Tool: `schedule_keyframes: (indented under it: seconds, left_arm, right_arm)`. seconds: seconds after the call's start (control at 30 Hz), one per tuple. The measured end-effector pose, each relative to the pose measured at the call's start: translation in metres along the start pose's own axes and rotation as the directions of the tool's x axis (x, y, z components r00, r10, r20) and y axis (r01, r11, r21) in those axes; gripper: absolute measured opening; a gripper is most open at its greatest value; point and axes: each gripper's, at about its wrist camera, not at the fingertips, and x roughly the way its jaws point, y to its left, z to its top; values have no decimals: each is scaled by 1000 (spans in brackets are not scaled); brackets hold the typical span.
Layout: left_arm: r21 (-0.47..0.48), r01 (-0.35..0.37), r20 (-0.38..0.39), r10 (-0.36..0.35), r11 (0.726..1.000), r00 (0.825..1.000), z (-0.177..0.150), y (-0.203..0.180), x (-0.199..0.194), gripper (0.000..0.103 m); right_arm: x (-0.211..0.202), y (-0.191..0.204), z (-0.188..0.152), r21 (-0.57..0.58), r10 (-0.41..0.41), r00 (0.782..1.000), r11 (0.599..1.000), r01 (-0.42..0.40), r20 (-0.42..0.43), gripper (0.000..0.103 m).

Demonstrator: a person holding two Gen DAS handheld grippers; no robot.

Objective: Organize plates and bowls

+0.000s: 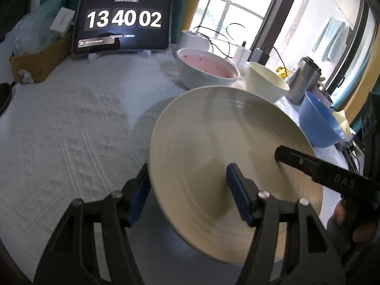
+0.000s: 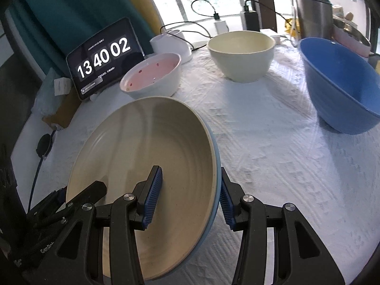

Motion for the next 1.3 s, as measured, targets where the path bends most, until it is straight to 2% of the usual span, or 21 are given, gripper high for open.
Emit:
schedule_keyframes:
  seconds: [0.4, 0.7, 0.93, 1.3]
  left_arm:
    - [-38, -44, -1, 44, 998, 999, 3, 28, 5, 65]
    - [-25, -73, 2, 73, 997, 997, 4, 30, 10, 65]
    - [-28, -83, 0, 83, 996, 997, 5, 30, 8, 65]
    - [-62, -154, 47, 157, 986, 986, 7, 32, -12, 66]
  right_arm:
    - [28, 25, 6, -23, 31, 999, 999, -31, -41, 49]
    - [42, 30, 9, -20, 41, 997, 999, -42, -64, 50]
    - [40, 27, 9, -18, 39, 997, 999, -40, -71, 50]
    - [18, 15, 11, -5, 40, 999, 999, -40, -26, 50]
